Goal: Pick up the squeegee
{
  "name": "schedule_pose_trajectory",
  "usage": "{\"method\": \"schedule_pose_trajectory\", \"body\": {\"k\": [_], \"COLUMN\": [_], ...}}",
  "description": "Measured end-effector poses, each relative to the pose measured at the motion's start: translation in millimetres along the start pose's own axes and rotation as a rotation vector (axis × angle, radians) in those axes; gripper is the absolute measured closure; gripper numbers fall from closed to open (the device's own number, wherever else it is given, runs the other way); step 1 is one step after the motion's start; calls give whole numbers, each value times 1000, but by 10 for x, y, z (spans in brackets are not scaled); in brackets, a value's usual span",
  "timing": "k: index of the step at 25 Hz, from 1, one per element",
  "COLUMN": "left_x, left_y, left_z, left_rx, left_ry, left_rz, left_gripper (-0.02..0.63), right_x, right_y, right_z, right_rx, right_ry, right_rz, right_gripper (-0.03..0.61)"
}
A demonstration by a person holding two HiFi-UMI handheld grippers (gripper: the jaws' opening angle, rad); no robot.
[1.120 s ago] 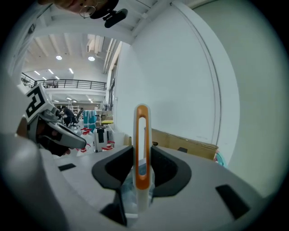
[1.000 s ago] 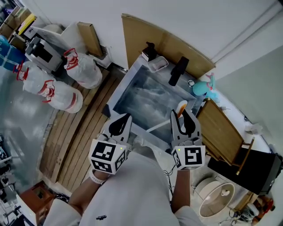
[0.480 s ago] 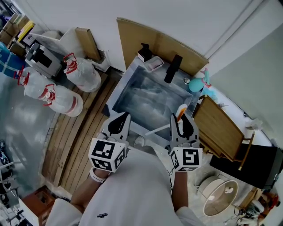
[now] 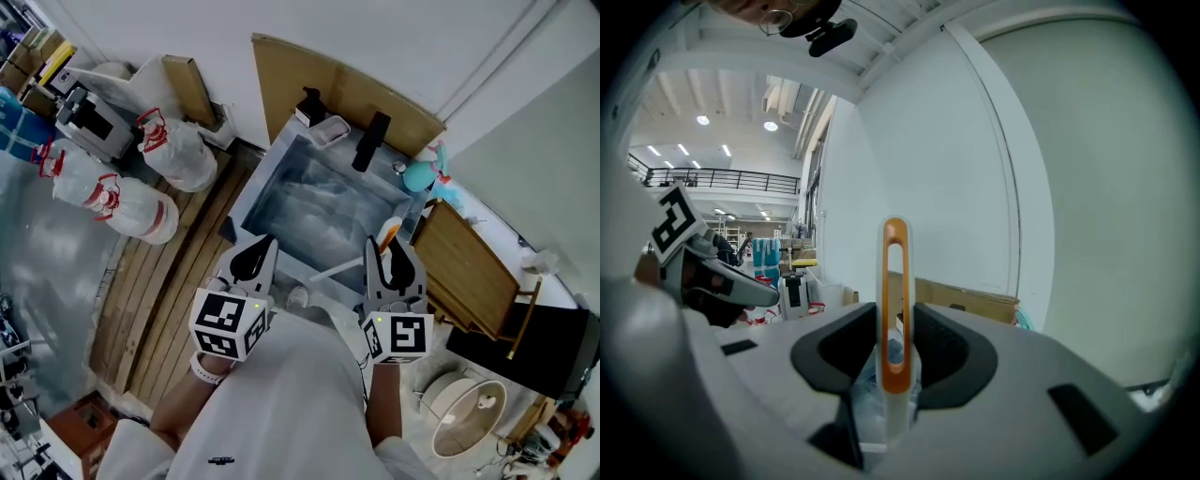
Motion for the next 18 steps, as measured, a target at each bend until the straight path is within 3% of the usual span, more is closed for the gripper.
{"method": "schedule_pose_trajectory", "body": {"k": [18], "left_x": [4], "left_y": [106], "left_z": [-36], "left_rx": [-8], "left_ry": [-3], "left_rz": [21], "left_gripper": [609], "right_x": [61], "right_y": [6], "right_z": [-57], "right_rx": [7], "right_ry": [-6], "right_rz": [28], "right_gripper": [463]}}
Point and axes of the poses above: the fingertips, and each gripper's own axes: y backward along the fingers, x to its left, z out of its top, the point moved 10 cm from there along y, backward along the fingers, and after that the axes turned 5 degrees about x, right-handed, at the moved point
